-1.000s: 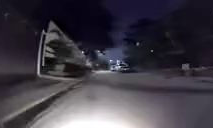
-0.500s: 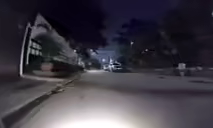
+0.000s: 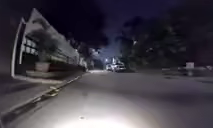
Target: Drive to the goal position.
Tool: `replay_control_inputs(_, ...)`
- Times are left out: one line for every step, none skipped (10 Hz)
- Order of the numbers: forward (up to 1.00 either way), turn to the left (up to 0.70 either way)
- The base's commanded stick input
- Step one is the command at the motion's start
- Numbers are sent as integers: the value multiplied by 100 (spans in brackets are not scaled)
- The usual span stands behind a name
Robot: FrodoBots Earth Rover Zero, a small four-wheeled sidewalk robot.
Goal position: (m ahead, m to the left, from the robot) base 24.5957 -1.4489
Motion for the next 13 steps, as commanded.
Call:
replay_control_inputs(98,0)
replay_control_inputs(98,0)
replay_control_inputs(98,0)
replay_control_inputs(98,-1)
replay_control_inputs(98,-15)
replay_control_inputs(98,-28)
replay_control_inputs(98,-39)
replay_control_inputs(98,-39)
replay_control_inputs(98,-29)
replay_control_inputs(98,-10)
replay_control_inputs(98,0)
replay_control_inputs(98,0)
replay_control_inputs(98,0)
